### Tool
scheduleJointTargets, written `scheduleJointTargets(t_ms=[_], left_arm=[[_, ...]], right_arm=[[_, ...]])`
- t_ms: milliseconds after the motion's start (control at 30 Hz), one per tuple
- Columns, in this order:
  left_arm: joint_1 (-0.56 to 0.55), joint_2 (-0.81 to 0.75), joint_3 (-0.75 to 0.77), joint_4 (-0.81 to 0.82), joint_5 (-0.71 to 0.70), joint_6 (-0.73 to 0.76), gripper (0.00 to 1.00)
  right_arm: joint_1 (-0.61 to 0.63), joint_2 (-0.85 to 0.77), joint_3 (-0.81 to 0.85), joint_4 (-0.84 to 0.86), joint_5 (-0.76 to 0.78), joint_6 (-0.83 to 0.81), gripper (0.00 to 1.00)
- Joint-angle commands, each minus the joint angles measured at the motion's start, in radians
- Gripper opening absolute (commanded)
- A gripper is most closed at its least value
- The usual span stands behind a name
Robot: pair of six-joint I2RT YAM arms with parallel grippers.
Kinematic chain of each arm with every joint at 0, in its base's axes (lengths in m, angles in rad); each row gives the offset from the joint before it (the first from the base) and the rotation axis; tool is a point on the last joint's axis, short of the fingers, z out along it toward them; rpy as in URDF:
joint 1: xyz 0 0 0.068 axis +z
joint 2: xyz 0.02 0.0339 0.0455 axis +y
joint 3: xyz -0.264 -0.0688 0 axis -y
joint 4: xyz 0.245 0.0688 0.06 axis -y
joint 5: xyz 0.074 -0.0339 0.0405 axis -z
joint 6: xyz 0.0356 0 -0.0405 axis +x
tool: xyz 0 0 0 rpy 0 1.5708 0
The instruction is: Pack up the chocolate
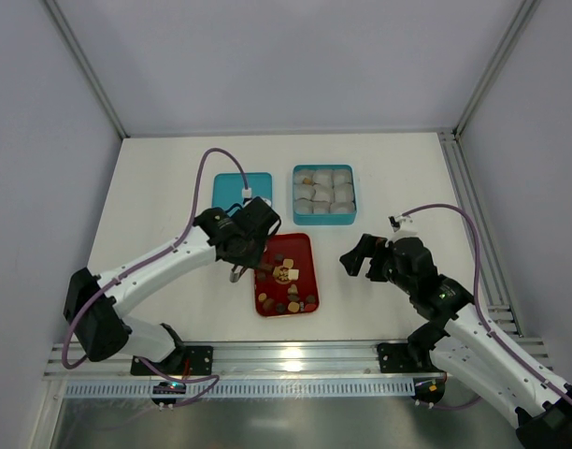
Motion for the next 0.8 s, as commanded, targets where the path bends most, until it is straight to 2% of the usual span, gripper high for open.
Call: scheduleJointTargets(t_ms=[0,767], left_arm=[[-0.003,0.006,-0.003,0.036,-0.027,-0.004,0.41],[-0.003,0.033,-0.014,0.052,-0.007,0.002,0.41]], right_arm=[[0.004,-0.014,-0.001,0.034,-0.002,0.008,1.00],[0.004,-0.018,-0.006,0.033,0.001,0.011,1.00]])
